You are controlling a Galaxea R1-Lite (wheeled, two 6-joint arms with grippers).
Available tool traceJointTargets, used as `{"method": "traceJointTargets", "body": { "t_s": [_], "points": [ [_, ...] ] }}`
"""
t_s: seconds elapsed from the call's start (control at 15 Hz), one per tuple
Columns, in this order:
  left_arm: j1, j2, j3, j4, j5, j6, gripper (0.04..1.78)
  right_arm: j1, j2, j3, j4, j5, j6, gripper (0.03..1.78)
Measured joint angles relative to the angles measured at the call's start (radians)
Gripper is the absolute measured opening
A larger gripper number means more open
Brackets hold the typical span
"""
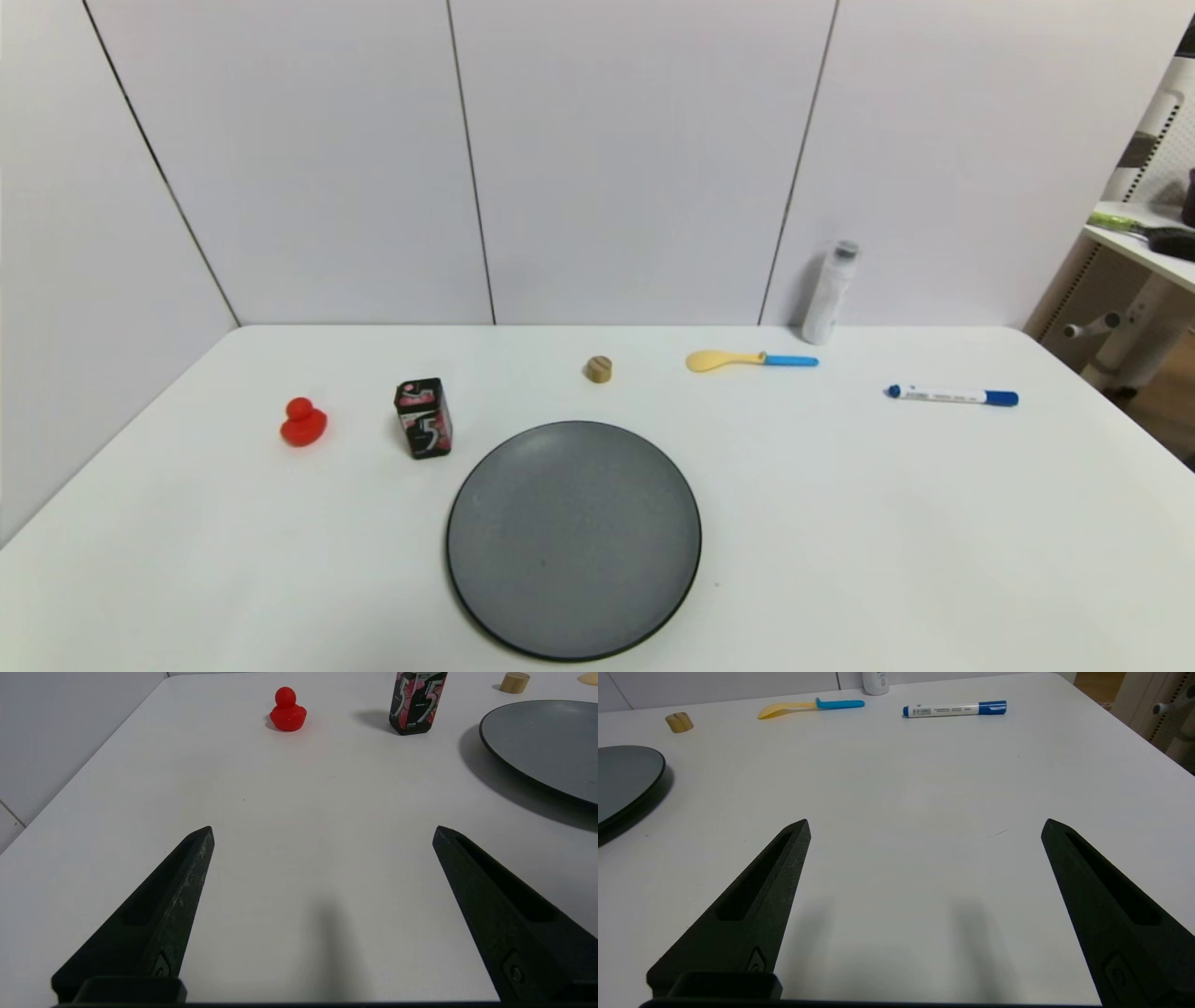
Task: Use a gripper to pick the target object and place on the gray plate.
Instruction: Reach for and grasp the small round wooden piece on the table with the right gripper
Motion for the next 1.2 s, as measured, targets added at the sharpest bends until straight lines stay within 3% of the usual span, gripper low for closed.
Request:
{"method": "traceJointTargets", "body": {
  "t_s": [0.4, 0.6, 0.8, 1.2],
  "points": [
    [0.000, 0.000, 0.000, 0.000, 0.000, 0.000, 1.69, 0.000, 0.032, -0.033, 0.047, 0.014, -0.041, 1.71],
    [0.000, 0.000, 0.000, 0.000, 0.000, 0.000, 1.69, 0.001, 0.145, -0.216, 0.223, 0.048, -0.076, 1.71],
    [0.000, 0.000, 0.000, 0.000, 0.000, 0.000, 1.69, 0.012, 0.350, -0.412, 0.394, 0.073, -0.137, 1.71],
    [0.000, 0.000, 0.000, 0.000, 0.000, 0.000, 1.69, 0.119, 0.910, -0.779, 0.446, 0.148, -0.237, 1.71]
  ]
}}
